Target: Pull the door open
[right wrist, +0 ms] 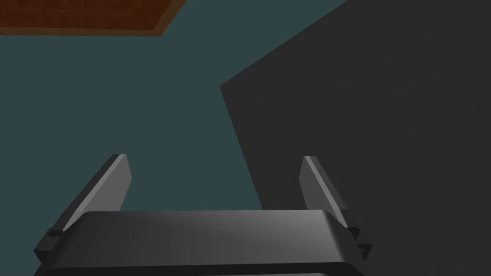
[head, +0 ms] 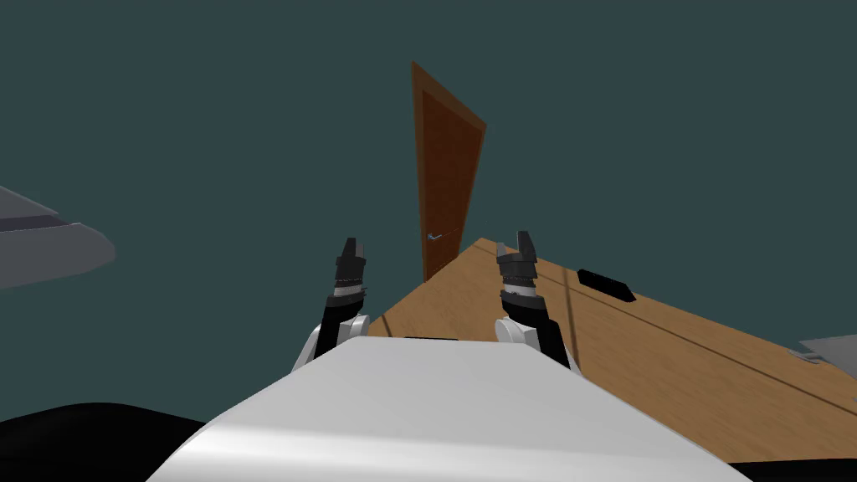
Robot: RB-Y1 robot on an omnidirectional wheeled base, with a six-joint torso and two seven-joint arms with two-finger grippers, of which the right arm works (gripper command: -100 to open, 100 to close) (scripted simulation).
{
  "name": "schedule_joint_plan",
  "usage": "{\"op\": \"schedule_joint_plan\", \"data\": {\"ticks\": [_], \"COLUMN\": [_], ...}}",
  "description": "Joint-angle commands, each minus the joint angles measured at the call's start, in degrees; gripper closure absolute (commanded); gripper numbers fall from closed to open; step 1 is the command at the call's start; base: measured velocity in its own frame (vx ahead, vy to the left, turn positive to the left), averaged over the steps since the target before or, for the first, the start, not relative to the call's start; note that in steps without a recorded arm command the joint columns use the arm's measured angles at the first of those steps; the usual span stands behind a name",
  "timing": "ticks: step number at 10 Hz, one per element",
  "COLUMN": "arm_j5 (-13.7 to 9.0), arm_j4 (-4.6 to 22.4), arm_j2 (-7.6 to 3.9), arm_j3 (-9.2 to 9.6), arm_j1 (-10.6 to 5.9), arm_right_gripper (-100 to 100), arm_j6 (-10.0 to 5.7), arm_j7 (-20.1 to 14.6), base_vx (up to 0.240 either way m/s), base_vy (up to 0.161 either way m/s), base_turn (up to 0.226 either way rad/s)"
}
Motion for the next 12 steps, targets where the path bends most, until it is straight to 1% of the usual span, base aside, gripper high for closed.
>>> {"op": "schedule_joint_plan", "data": {"ticks": [1, 4, 5, 10, 12], "arm_j5": [0.0, -0.1, -0.1, -0.2, -0.2], "arm_j4": [2.1, 5.5, 7.0, 15.4, 19.4], "arm_j2": [-0.24, -0.57, -0.72, -1.52, -1.87], "arm_j3": [-0.17, -0.45, -0.57, -1.31, -1.66], "arm_j1": [-0.79, -2.02, -2.60, -5.93, -7.55], "arm_right_gripper": [-100, -100, -100, -100, -100], "arm_j6": [-0.54, -1.37, -1.76, -4.01, -5.11], "arm_j7": [-0.3, -0.8, -1.0, -2.4, -3.0], "base_vx": [0.000, 0.071, 0.053, 0.071, 0.075], "base_vy": [0.086, -0.067, -0.071, -0.056, -0.078], "base_turn": [0.117, 0.132, 0.128, 0.160, 0.180]}}
